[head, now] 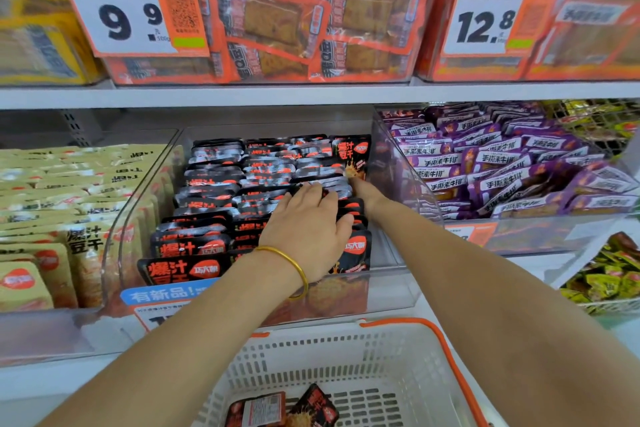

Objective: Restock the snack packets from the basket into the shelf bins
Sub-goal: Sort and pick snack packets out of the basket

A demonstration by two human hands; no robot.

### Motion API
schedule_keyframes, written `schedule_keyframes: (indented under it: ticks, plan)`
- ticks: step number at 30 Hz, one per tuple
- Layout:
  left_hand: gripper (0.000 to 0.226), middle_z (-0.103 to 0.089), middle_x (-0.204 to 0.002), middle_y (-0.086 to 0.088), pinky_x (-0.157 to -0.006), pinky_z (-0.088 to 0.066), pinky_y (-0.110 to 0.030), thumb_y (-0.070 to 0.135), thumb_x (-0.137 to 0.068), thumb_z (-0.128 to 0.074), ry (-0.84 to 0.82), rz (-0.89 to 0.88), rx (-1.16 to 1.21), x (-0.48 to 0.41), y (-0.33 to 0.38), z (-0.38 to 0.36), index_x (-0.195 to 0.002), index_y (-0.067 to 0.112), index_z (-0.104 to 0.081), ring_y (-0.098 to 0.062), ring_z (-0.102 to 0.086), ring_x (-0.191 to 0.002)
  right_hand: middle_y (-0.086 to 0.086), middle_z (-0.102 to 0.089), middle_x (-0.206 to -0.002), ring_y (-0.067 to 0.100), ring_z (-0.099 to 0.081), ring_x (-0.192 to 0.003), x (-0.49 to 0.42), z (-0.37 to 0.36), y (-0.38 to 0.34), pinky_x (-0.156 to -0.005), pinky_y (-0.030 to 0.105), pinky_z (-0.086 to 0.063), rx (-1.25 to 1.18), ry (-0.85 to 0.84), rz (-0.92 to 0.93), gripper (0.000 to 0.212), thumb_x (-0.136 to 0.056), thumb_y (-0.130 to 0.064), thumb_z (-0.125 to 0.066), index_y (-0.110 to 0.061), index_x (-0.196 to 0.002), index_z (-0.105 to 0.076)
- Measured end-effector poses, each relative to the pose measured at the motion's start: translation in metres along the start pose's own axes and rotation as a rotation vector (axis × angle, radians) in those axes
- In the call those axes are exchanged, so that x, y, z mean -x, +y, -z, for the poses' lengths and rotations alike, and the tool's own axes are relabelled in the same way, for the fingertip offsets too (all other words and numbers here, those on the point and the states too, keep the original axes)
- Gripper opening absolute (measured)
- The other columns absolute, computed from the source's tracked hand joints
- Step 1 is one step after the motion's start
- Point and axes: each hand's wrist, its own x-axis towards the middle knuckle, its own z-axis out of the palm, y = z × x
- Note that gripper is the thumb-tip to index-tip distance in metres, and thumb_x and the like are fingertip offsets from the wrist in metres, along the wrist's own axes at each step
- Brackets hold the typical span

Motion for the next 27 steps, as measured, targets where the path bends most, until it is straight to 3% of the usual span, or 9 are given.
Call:
schedule_keyframes:
  ticks: [2,3,8,12,15,19,24,26,27]
  plan:
    - [0.057,-0.009,-0.159,-0.005,-0.119,-0.003,-0.037,0.044,-0.102,-0.017,0.01,-0.001,0.002,-0.001,0.0,-0.001,-0.151,0.015,-0.014,-0.019,-0.002,-0.146,0.023,-0.064,-0.11,0.028,-0.064,-0.095,-0.003,0.002,-0.003,-0.088,0.031,-0.051,0.1,0.014,0.088,0.024,-0.096,-0.005,-0.04,0.003,-0.105,-0.062]
    - [0.056,-0.01,-0.158,-0.005,-0.118,-0.003,-0.036,0.044,-0.102,-0.017,0.016,-0.002,0.005,-0.001,0.0,-0.001,-0.151,0.015,-0.014,-0.019,-0.003,-0.146,0.023,-0.06,-0.119,0.032,-0.06,-0.104,-0.006,0.004,-0.004,-0.095,0.037,-0.048,0.153,0.057,0.129,0.031,-0.094,0.003,-0.038,0.003,-0.116,-0.059]
    - [0.057,-0.027,-0.153,-0.008,-0.118,-0.007,-0.036,0.044,-0.101,-0.016,0.177,-0.016,-0.072,0.007,0.004,-0.002,-0.147,0.012,-0.027,-0.022,-0.018,-0.143,0.008,-0.055,-0.088,0.017,-0.049,-0.069,0.037,0.014,-0.023,-0.068,0.028,-0.044,0.077,0.063,0.189,0.033,-0.094,0.004,-0.042,0.008,-0.126,-0.05]
    - [0.055,-0.06,-0.121,-0.018,-0.105,-0.032,-0.039,0.036,-0.09,-0.03,0.517,-0.188,0.036,0.042,0.016,-0.001,-0.118,0.001,-0.061,-0.033,-0.057,-0.113,0.008,-0.06,-0.106,0.02,-0.056,-0.1,0.11,0.025,-0.009,-0.095,0.03,-0.045,0.106,0.111,0.505,0.033,-0.09,0.012,-0.041,0.005,-0.119,-0.056]
    - [0.04,-0.06,-0.119,-0.015,-0.103,-0.035,-0.037,0.023,-0.09,-0.04,0.626,-0.278,0.136,0.09,0.02,-0.016,-0.115,0.001,-0.062,-0.031,-0.054,-0.112,-0.004,-0.063,-0.091,0.015,-0.06,-0.085,0.192,0.042,0.021,-0.078,0.023,-0.051,0.138,0.097,0.756,0.035,-0.089,0.013,-0.046,-0.018,-0.095,-0.062]
    - [0.036,-0.063,-0.115,-0.013,-0.094,-0.042,-0.038,0.018,-0.087,-0.042,0.45,-0.311,0.083,0.147,0.002,-0.083,-0.11,0.002,-0.065,-0.029,-0.055,-0.109,-0.009,-0.063,-0.075,0.015,-0.063,-0.065,0.234,0.032,0.093,-0.056,0.02,-0.05,0.303,-0.125,0.534,0.026,-0.091,0.001,-0.053,-0.022,-0.083,-0.061]
    - [0.028,-0.061,-0.115,-0.017,-0.088,-0.051,-0.046,0.009,-0.082,-0.061,-0.099,-0.147,-0.069,0.154,-0.045,-0.166,-0.109,0.003,-0.063,-0.036,-0.057,-0.109,0.018,-0.057,-0.099,0.028,-0.053,-0.094,0.169,-0.01,0.204,-0.081,0.031,-0.038,0.945,-0.479,0.193,0.024,-0.096,-0.005,-0.043,0.005,-0.103,-0.063]
    - [0.029,-0.052,-0.123,-0.011,-0.091,-0.043,-0.039,0.018,-0.093,-0.048,-0.323,-0.024,-0.119,0.148,-0.06,-0.182,-0.119,0.007,-0.056,-0.031,-0.046,-0.115,0.021,-0.054,-0.093,0.03,-0.052,-0.087,0.142,-0.019,0.249,-0.077,0.036,-0.041,1.041,-0.574,0.067,0.02,-0.094,-0.003,-0.042,0.004,-0.096,-0.061]
    - [0.03,-0.05,-0.124,-0.01,-0.092,-0.042,-0.039,0.019,-0.095,-0.043,-0.403,0.031,-0.13,0.146,-0.066,-0.189,-0.121,0.008,-0.053,-0.029,-0.044,-0.116,0.021,-0.057,-0.105,0.032,-0.055,-0.095,0.131,-0.022,0.271,-0.083,0.039,-0.045,1.089,-0.604,0.025,0.023,-0.094,-0.003,-0.043,0.001,-0.107,-0.06]
